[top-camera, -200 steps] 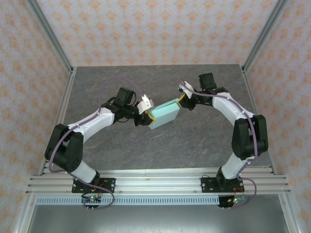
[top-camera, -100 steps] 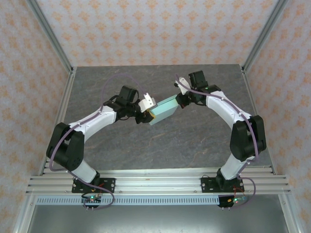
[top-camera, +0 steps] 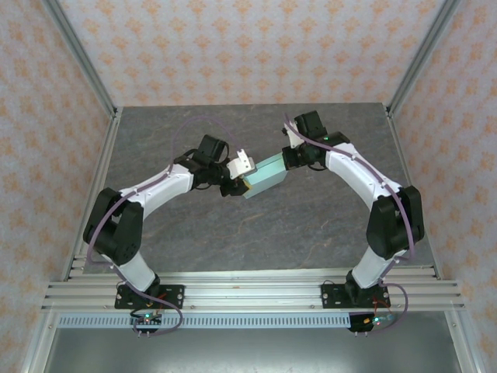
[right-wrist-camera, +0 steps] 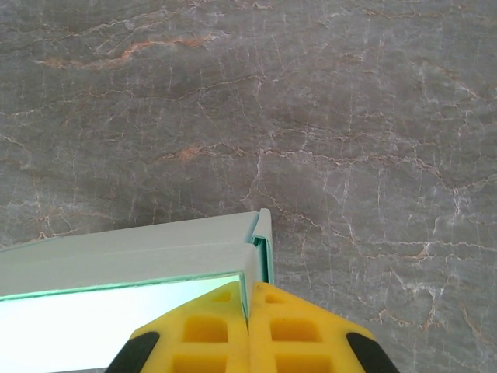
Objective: Fold the paper box
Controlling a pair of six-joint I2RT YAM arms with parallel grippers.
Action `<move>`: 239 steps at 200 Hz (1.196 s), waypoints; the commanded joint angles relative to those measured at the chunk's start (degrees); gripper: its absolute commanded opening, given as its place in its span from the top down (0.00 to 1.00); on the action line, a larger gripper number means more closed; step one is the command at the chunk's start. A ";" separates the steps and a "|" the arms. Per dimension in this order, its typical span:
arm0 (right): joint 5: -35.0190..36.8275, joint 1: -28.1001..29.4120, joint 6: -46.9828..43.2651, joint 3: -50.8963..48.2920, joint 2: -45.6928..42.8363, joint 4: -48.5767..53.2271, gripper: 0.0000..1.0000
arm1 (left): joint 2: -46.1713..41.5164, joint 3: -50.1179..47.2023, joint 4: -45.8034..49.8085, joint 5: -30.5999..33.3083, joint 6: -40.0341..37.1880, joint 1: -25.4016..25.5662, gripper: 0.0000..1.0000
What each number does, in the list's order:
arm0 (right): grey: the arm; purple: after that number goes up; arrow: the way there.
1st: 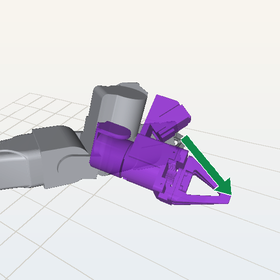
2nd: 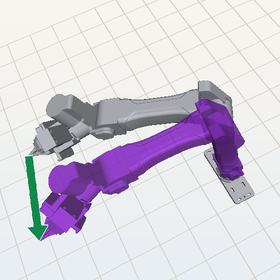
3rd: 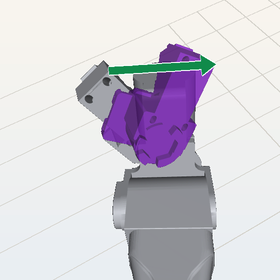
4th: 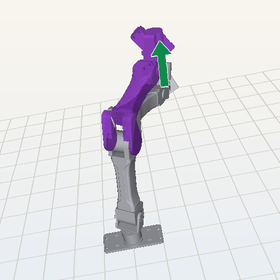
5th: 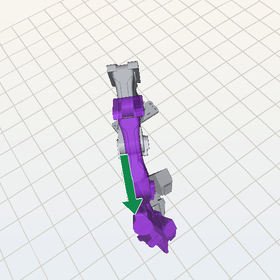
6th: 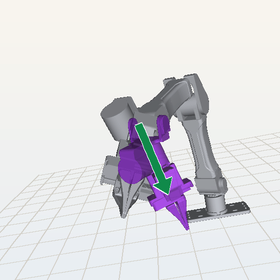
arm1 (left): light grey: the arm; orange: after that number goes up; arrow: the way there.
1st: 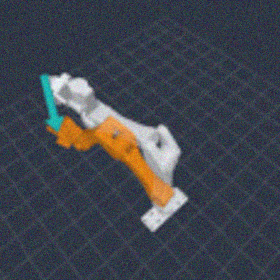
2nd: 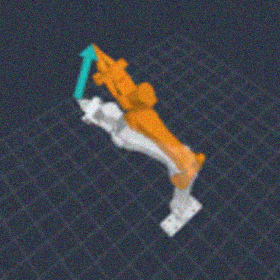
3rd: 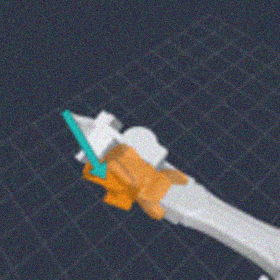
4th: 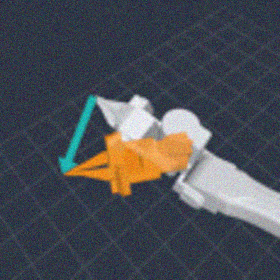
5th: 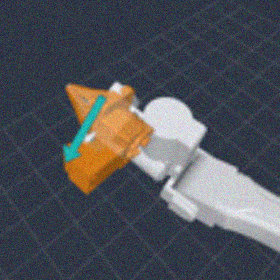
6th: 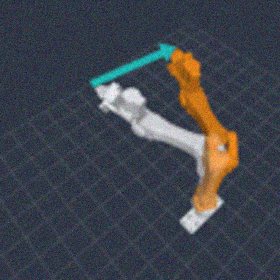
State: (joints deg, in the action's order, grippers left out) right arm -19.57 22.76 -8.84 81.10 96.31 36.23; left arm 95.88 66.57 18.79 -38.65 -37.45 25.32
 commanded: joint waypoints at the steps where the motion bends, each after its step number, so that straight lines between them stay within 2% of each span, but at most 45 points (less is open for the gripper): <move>1: 0.02 0.94 3.12 2.71 -1.47 4.81 0.96 | 2.18 1.56 4.44 7.70 0.88 -0.38 0.68; 46: 2.94 0.84 0.05 0.51 -1.14 5.15 0.96 | 3.69 3.16 6.87 7.53 -0.16 -0.41 0.68; 239: 3.79 -1.13 -2.49 -8.70 -2.45 2.25 0.97 | 12.39 12.80 19.14 7.28 -2.75 -2.03 0.65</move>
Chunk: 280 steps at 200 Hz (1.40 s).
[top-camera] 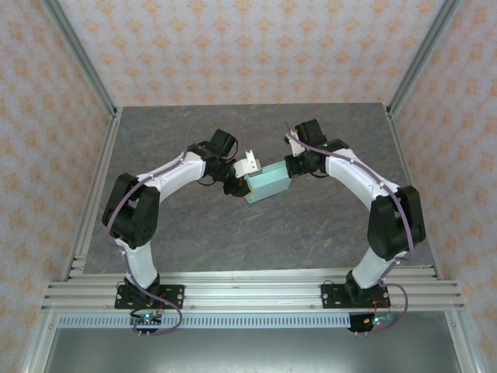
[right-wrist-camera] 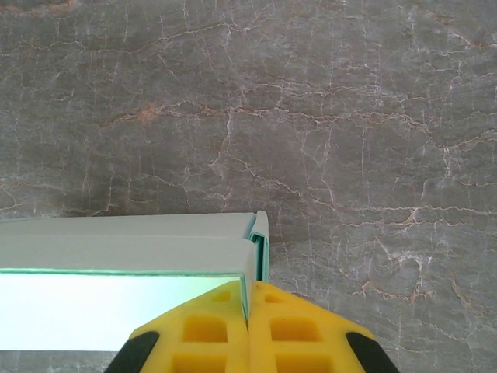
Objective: Fold the paper box
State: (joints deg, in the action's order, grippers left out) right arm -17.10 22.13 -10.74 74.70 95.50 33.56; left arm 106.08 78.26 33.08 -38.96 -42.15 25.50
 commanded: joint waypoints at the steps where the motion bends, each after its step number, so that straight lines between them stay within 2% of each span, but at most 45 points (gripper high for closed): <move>1: 1.39 -0.46 -0.68 -2.33 -1.64 4.88 0.97 | 2.19 1.20 4.83 7.58 1.88 -2.25 0.65; 108: 2.41 -0.43 0.61 -9.48 -3.99 -0.41 0.98 | 5.07 3.47 6.82 10.21 1.35 -2.30 0.62; 168: 4.40 0.52 2.84 -14.23 -5.59 -5.27 0.98 | 3.91 3.62 5.88 8.28 2.50 -2.45 0.58; 217: 6.66 1.80 7.88 -13.70 -7.06 -6.25 0.99 | -0.59 3.04 2.41 4.47 6.42 -2.39 0.49; 258: 8.89 3.16 10.83 -12.55 -7.54 -5.39 1.00 | -3.48 1.48 0.86 3.45 8.55 -2.40 0.39; 280: 10.11 4.15 11.80 -11.88 -7.88 -5.17 0.99 | -4.97 0.57 0.94 3.52 9.90 -2.43 0.37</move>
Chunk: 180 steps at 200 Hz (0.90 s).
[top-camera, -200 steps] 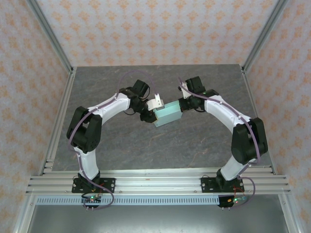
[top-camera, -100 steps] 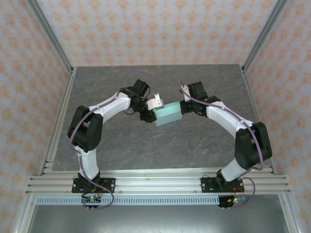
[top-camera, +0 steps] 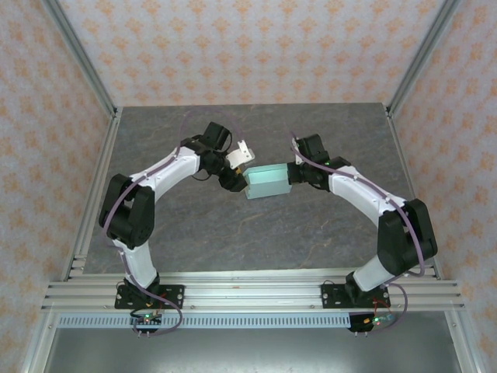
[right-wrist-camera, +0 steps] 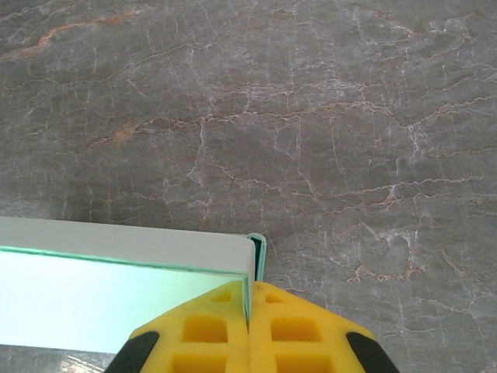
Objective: Fold the paper box
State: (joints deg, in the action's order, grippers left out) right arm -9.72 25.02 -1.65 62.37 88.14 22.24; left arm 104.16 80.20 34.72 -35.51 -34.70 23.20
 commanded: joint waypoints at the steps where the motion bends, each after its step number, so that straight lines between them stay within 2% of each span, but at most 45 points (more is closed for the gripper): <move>1: 2.75 1.35 2.75 0.46 -0.55 6.19 1.00 | -3.15 -1.42 -0.75 0.03 2.49 -0.11 0.37; 23: 3.54 2.26 3.48 1.36 -0.55 6.63 1.00 | -5.62 -3.29 -1.76 0.44 5.91 -0.13 0.37; 44: 4.07 2.76 3.85 1.86 -0.57 6.84 1.00 | -8.06 -5.89 -5.43 2.97 14.10 -0.11 0.39; 71: 4.43 2.86 3.82 1.89 -0.52 6.76 1.00 | -8.15 -6.38 -7.31 5.54 22.32 0.70 0.49; 146: 4.65 2.88 3.92 1.75 -0.84 6.76 1.00 | -4.31 -1.57 -5.19 12.46 24.74 3.96 0.79; 180: 4.44 2.93 4.11 1.65 -0.95 6.68 1.00 | -4.27 -0.86 -4.86 12.89 25.04 4.82 0.79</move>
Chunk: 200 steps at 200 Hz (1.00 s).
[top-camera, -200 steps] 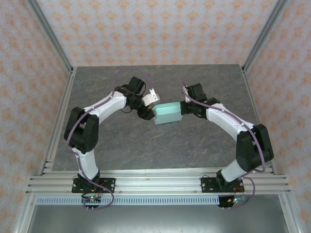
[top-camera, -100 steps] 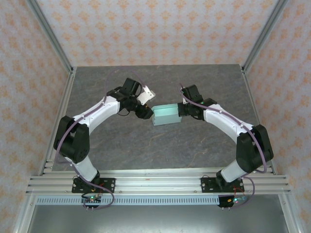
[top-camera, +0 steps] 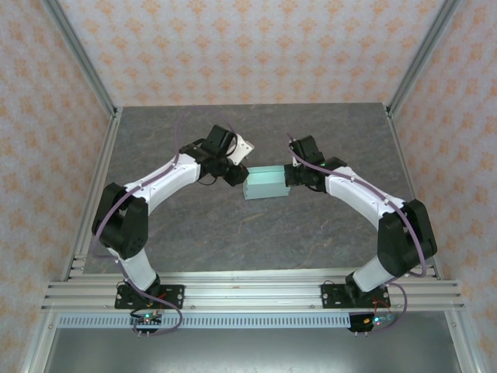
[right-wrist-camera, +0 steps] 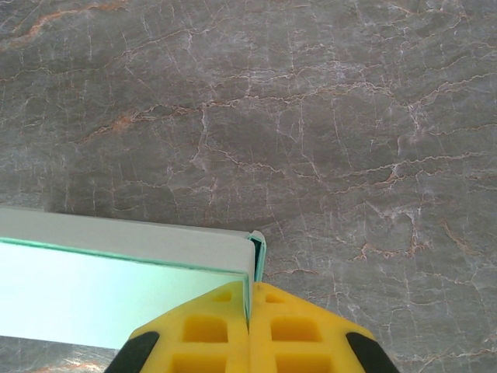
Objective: Fold the paper box
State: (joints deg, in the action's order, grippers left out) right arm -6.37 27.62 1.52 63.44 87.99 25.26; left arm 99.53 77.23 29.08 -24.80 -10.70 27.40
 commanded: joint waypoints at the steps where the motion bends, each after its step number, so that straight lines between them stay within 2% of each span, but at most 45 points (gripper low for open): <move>1: 1.10 0.29 0.94 0.56 -0.80 3.66 1.00 | 0.38 2.17 0.84 2.19 1.04 0.63 0.79; 30: 1.14 0.33 0.94 0.54 -0.89 3.75 1.00 | 0.75 3.29 2.25 4.44 1.21 1.14 0.74; 55: 0.96 0.36 0.89 0.46 -0.80 3.75 1.00 | 0.59 3.63 2.90 5.44 0.81 1.51 0.74; 97: 1.03 0.33 1.50 0.41 -1.15 3.51 1.00 | 1.42 4.09 3.89 6.07 1.40 1.52 0.89; 119: 1.53 1.09 2.59 0.19 -1.26 2.98 1.00 | 1.04 3.60 2.44 9.75 6.55 1.95 0.93; 146: 2.13 1.78 5.21 -0.11 -1.62 2.00 1.00 | 0.59 3.21 0.16 16.65 18.13 2.69 1.00; 200: 4.86 3.77 8.14 -1.82 -3.41 -0.18 1.00 | 0.05 1.97 -2.72 19.56 32.13 3.26 1.00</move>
State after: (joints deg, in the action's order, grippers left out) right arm -4.84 30.81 6.79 62.85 86.83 25.26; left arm 100.40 79.77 28.77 -9.76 11.33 30.39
